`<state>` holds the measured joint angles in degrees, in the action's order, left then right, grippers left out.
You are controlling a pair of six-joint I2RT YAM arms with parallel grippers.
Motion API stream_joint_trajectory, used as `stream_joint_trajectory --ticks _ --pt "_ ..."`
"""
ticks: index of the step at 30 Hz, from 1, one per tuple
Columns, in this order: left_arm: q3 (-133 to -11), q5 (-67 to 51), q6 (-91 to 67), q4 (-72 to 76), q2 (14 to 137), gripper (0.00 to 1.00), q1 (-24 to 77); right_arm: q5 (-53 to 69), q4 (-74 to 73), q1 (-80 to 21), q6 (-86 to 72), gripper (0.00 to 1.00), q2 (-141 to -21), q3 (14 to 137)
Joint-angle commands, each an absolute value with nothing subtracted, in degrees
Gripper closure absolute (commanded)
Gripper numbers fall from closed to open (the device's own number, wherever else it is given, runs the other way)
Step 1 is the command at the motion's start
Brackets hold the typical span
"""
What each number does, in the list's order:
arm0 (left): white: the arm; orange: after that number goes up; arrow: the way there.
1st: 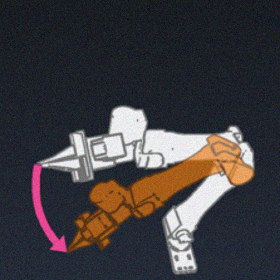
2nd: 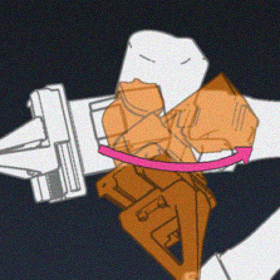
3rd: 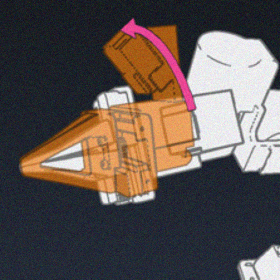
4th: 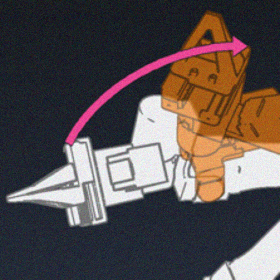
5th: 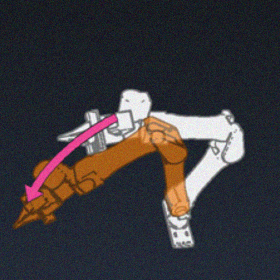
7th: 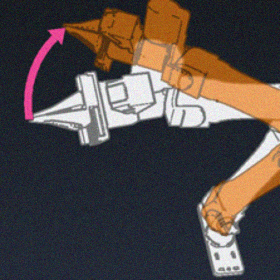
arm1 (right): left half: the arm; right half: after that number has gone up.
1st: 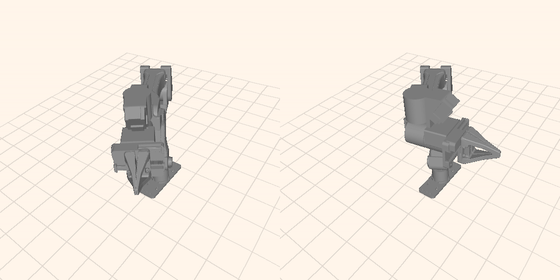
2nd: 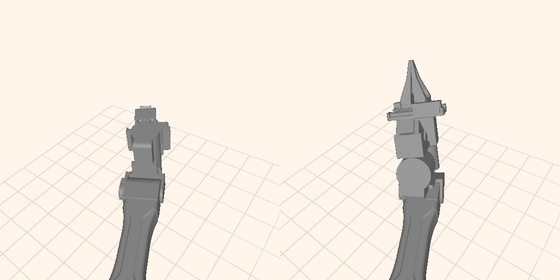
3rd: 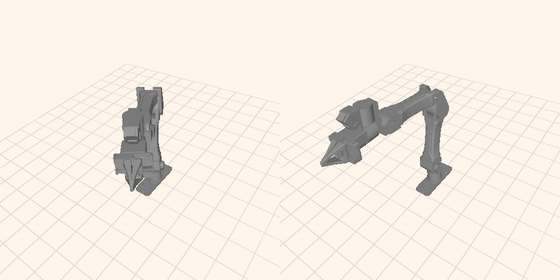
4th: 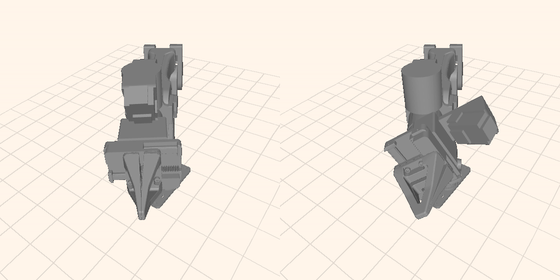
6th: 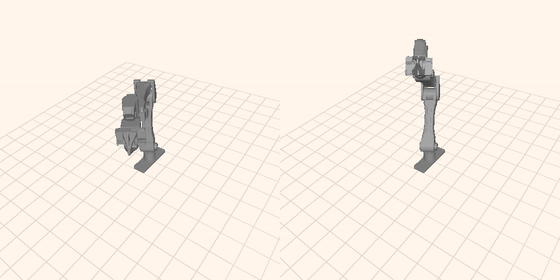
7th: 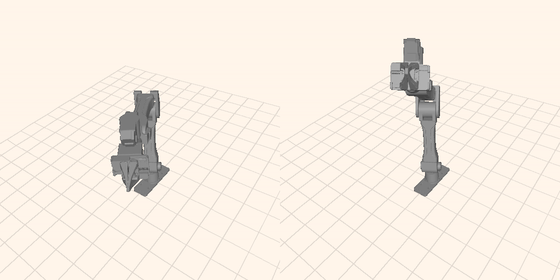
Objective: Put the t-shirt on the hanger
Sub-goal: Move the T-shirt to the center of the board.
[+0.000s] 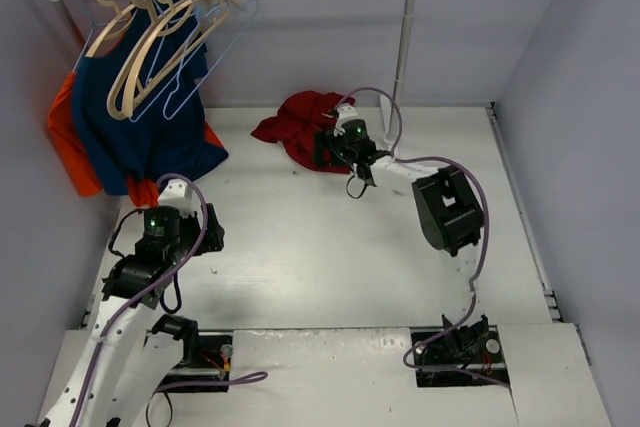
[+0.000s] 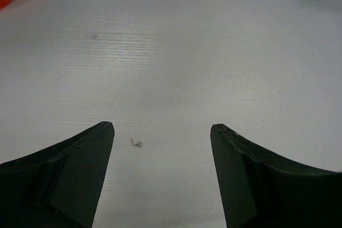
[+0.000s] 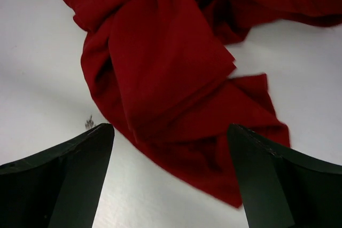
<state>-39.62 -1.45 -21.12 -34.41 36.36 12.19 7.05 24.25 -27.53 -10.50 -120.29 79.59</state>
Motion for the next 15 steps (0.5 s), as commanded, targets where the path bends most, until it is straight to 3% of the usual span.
stream_joint_trajectory --ticks 1,4,6,7,8,11,15 --pt "-41.2 -1.4 -20.1 -32.3 37.3 0.27 11.5 11.1 30.5 -28.5 -10.5 0.1 -123.8 86.6" --pt "-41.2 -1.7 -20.1 -32.3 37.1 0.27 11.6 11.1 32.0 -28.9 -9.2 0.12 -128.0 89.5" --pt "-41.2 -1.8 -20.1 -32.3 37.0 0.27 11.6 11.1 32.2 -29.2 -8.7 0.26 -129.7 91.1" --pt "-41.1 -1.9 -20.1 -32.2 36.9 0.27 11.6 11.0 31.9 -29.5 -7.5 0.37 -130.3 91.4" --pt "-41.1 -2.0 -20.1 -32.3 37.0 0.27 11.5 9.9 31.6 -30.0 -6.4 0.64 -130.3 91.5" --pt "-41.1 -2.7 -20.1 -32.5 36.7 0.27 11.5 7.7 32.3 -32.5 -1.1 1.0 -126.1 86.8" --pt "-41.0 -2.9 -20.2 -32.5 35.3 0.28 11.6 4.5 31.6 -37.8 3.1 1.0 -111.5 74.6"
